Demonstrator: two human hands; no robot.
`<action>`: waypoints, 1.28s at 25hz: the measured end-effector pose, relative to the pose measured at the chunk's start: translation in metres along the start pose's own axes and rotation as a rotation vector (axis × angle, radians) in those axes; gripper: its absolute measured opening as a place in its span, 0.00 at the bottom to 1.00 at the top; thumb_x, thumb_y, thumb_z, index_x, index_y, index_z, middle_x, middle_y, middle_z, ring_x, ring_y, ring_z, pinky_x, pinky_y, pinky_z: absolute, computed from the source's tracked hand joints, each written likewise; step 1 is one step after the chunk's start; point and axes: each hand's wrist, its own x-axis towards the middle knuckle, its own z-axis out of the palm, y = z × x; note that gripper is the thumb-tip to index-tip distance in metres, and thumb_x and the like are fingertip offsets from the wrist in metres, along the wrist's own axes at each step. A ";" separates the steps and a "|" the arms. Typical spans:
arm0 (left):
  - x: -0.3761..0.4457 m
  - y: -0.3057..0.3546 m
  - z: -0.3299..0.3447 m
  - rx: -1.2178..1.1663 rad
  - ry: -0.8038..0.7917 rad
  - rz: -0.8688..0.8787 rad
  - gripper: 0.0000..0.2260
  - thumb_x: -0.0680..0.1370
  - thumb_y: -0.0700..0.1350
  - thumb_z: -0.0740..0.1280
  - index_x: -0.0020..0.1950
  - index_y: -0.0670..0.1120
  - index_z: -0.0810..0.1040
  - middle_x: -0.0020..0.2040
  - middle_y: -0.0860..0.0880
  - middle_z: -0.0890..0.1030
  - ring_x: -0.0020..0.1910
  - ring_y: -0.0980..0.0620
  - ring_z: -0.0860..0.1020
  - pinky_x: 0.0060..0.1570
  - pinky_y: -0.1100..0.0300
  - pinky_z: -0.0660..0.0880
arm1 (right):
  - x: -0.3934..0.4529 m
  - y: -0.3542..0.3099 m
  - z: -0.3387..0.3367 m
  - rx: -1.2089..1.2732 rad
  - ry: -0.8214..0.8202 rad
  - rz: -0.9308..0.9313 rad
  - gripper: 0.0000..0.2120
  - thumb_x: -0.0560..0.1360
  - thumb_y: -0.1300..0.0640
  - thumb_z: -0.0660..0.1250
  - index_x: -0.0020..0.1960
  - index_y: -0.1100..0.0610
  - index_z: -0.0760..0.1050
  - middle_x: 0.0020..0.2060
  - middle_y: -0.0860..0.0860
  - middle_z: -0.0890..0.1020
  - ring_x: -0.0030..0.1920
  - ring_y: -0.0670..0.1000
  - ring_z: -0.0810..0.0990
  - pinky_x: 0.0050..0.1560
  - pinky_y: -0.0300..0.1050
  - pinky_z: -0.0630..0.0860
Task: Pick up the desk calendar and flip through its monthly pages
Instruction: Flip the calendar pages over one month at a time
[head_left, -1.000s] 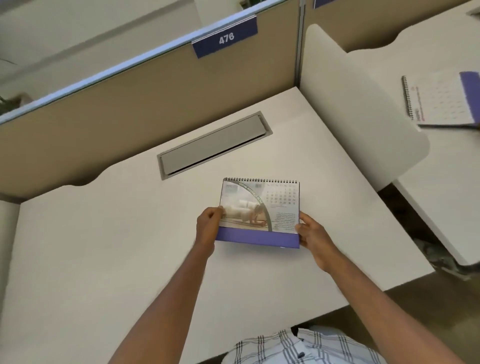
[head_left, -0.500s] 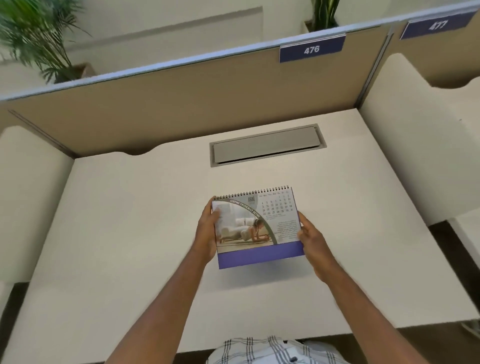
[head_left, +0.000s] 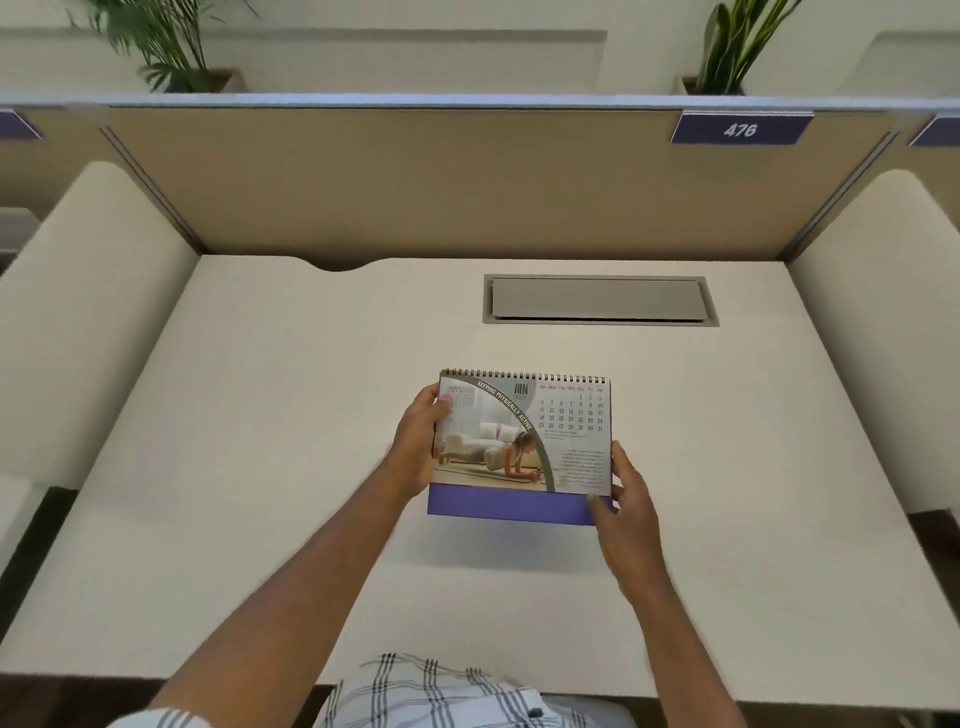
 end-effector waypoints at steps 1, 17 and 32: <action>-0.001 0.001 -0.006 -0.020 -0.015 -0.014 0.11 0.86 0.42 0.60 0.66 0.45 0.76 0.61 0.40 0.82 0.56 0.41 0.82 0.50 0.46 0.83 | -0.002 -0.001 0.005 0.005 0.010 -0.007 0.34 0.80 0.67 0.65 0.80 0.42 0.61 0.71 0.45 0.74 0.68 0.50 0.77 0.58 0.41 0.82; -0.001 0.025 -0.052 -0.150 -0.109 -0.127 0.25 0.85 0.59 0.54 0.64 0.44 0.82 0.60 0.38 0.86 0.55 0.38 0.86 0.54 0.46 0.81 | -0.009 -0.052 0.036 0.100 0.165 -0.122 0.23 0.80 0.56 0.70 0.72 0.43 0.71 0.67 0.45 0.76 0.66 0.48 0.77 0.56 0.39 0.78; -0.014 0.006 -0.056 -0.167 -0.101 -0.118 0.21 0.85 0.55 0.58 0.68 0.45 0.81 0.61 0.40 0.86 0.64 0.36 0.82 0.67 0.38 0.75 | 0.044 -0.119 0.020 -0.125 0.256 -0.309 0.04 0.78 0.50 0.71 0.52 0.47 0.78 0.54 0.49 0.73 0.57 0.56 0.74 0.44 0.38 0.74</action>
